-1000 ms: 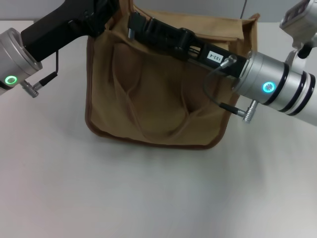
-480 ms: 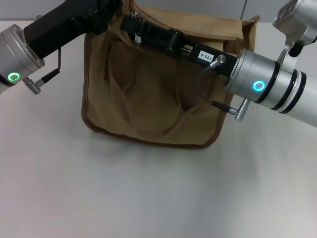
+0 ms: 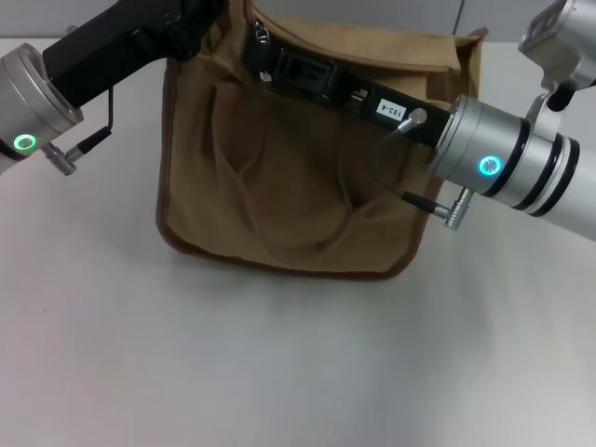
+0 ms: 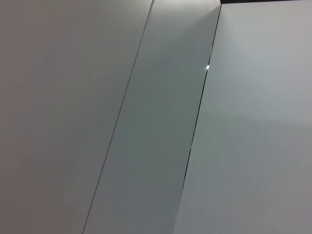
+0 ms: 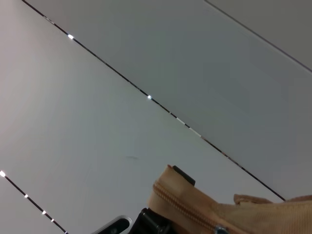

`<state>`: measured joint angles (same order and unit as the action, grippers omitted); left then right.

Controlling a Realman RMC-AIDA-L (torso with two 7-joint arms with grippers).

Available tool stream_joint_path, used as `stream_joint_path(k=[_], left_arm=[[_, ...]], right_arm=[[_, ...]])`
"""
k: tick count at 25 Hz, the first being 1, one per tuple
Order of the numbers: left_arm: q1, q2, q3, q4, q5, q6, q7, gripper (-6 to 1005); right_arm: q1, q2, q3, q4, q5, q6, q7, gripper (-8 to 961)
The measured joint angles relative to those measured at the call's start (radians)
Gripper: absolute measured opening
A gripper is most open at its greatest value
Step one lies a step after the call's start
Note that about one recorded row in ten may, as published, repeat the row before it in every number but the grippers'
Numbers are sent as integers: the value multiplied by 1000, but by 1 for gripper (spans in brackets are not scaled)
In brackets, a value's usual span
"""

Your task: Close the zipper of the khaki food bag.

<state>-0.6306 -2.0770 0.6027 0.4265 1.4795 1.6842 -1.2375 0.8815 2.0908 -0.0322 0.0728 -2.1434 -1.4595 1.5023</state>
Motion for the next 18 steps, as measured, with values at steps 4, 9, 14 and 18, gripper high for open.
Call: stream_joint_path(k=[4, 9, 14, 18], left_arm=[[0, 0, -1, 0, 0, -2, 0, 62], [6, 1, -6, -2, 0, -7, 1, 65], [34, 5, -50, -2, -1, -42, 4, 68], [67, 8, -95, -2, -1, -79, 7, 70]], right_arm=[[-1, 0, -5, -1, 0, -4, -10, 131], [-10, 0, -7, 1, 0, -7, -22, 1], [-39, -1, -7, 1, 0, -17, -39, 0], [-73, -4, -6, -2, 1, -21, -43, 0]])
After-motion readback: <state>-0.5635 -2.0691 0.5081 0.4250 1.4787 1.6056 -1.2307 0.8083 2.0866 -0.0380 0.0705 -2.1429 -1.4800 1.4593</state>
